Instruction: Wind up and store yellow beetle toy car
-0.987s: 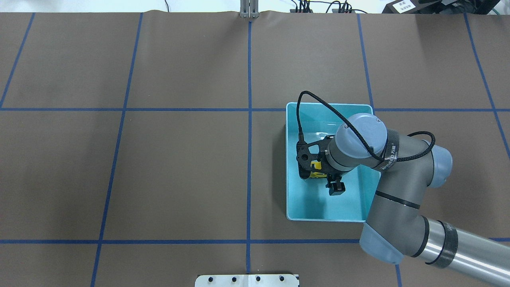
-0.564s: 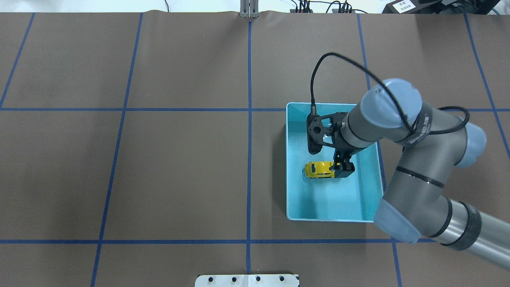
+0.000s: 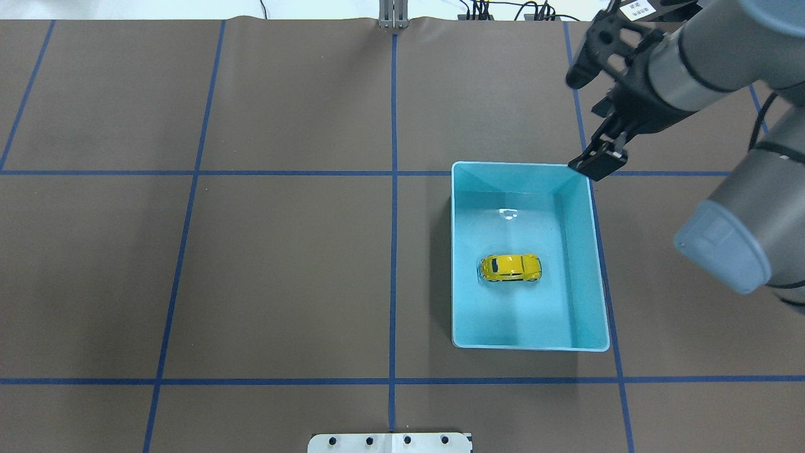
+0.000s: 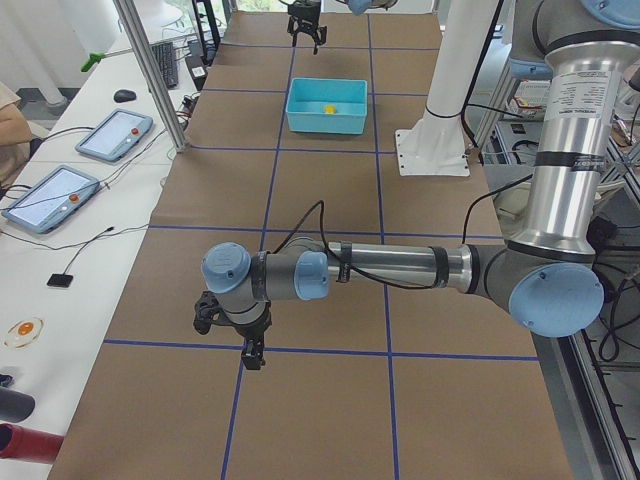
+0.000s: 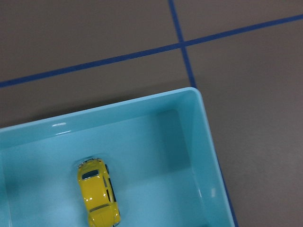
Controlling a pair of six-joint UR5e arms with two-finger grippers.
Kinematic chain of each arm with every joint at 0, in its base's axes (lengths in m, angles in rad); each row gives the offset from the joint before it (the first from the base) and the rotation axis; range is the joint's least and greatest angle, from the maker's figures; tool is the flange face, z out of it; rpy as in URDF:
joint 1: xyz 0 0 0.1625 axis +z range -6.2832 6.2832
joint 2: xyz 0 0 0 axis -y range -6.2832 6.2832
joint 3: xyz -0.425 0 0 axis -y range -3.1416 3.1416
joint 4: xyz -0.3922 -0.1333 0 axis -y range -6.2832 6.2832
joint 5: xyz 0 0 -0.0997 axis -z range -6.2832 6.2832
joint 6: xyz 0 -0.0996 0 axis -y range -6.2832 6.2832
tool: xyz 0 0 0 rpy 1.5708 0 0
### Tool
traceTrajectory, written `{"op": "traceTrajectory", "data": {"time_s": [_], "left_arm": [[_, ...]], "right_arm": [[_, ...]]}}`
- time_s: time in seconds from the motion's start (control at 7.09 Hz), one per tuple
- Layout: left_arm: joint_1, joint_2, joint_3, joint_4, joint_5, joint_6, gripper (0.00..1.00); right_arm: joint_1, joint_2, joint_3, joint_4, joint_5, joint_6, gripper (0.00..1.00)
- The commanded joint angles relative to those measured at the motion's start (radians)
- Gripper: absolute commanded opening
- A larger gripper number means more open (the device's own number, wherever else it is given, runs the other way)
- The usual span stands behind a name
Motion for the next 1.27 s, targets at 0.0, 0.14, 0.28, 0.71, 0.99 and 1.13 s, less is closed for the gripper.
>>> {"op": "traceTrajectory", "data": {"time_s": [0.0, 0.14, 0.28, 0.71, 0.99, 1.13], "left_arm": [[-0.001, 0.000, 0.001, 0.000, 0.000, -0.001, 1.00], [-0.001, 0.000, 0.001, 0.000, 0.000, -0.001, 1.00], [-0.006, 0.000, 0.001, 0.000, 0.000, -0.001, 1.00], [-0.006, 0.002, 0.001, 0.000, 0.000, -0.001, 1.00], [-0.006, 0.002, 0.001, 0.000, 0.000, -0.001, 1.00], [-0.008, 0.008, 0.001, 0.000, 0.000, 0.000, 1.00]], "right_arm": [[0.240, -0.016, -0.051, -0.169, 0.052, 0.126, 1.00], [0.360, -0.040, -0.179, -0.171, 0.148, 0.136, 1.00], [0.443, -0.101, -0.289, -0.134, 0.268, 0.132, 1.00], [0.494, -0.231, -0.547, 0.090, 0.272, 0.122, 1.00], [0.514, -0.310, -0.587, 0.183, 0.270, 0.135, 1.00], [0.534, -0.324, -0.582, 0.185, 0.270, 0.132, 1.00]]}}
